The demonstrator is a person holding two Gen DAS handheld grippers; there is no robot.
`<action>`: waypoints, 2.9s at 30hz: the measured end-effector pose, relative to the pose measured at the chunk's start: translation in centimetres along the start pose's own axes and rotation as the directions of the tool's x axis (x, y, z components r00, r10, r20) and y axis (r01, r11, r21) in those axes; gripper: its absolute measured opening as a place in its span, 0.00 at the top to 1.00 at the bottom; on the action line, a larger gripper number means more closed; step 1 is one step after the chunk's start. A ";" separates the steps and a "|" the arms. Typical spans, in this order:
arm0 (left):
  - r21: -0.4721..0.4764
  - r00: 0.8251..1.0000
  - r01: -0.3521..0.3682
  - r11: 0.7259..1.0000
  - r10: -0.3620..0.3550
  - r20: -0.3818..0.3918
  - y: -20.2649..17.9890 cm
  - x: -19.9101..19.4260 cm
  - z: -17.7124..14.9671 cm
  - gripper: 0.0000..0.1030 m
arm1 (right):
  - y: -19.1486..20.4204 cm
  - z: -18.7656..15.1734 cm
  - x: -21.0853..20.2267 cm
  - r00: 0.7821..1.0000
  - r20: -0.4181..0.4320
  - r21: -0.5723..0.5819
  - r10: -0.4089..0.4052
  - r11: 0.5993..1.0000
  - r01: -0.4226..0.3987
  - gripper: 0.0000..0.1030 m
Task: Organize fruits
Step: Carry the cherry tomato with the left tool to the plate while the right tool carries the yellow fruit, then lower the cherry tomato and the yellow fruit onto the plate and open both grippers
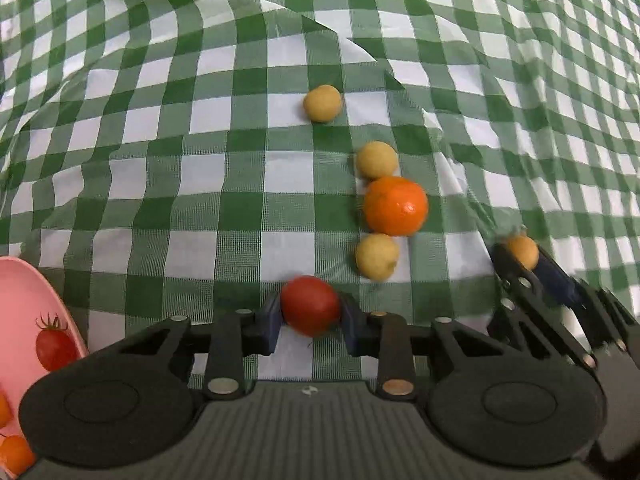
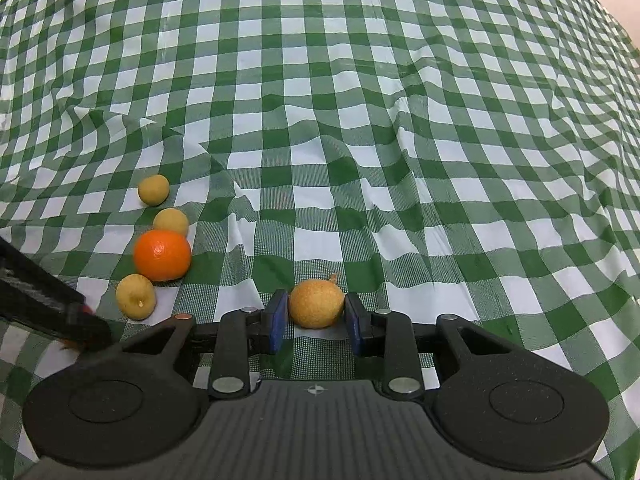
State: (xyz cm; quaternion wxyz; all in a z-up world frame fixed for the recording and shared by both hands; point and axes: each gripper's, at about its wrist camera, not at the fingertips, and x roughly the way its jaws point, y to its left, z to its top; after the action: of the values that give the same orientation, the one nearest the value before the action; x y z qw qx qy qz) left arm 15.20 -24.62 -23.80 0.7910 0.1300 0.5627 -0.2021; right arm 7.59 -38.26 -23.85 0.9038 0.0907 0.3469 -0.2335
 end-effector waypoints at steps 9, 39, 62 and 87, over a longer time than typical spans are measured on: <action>-0.014 1.000 0.000 1.000 0.000 0.029 2.2 -2.9 -0.8 0.67 | -0.5 -0.1 -2.9 0.998 0.050 -0.028 0.037 0.999 -0.035 0.69; -0.216 0.967 -0.035 0.976 0.088 0.241 17.0 -22.9 -22.1 0.67 | 12.2 -4.5 -26.5 0.902 0.007 -0.196 0.432 0.885 -0.422 0.69; -0.279 0.952 0.032 0.960 0.056 0.302 19.6 -24.2 -24.8 0.67 | 14.5 -4.8 -29.3 0.906 0.003 -0.272 0.423 0.872 -0.406 0.69; -0.307 0.962 0.042 0.951 0.044 0.268 21.2 -21.9 -23.3 0.67 | 15.4 -4.5 -26.6 0.921 -0.052 -0.282 0.386 0.879 -0.384 0.69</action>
State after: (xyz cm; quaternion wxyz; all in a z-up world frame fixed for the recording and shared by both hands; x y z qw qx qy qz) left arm -0.70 8.03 -11.40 0.8712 -0.0246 0.4736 -0.1268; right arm -4.86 -13.73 -9.35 0.9365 0.0250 0.3497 0.0031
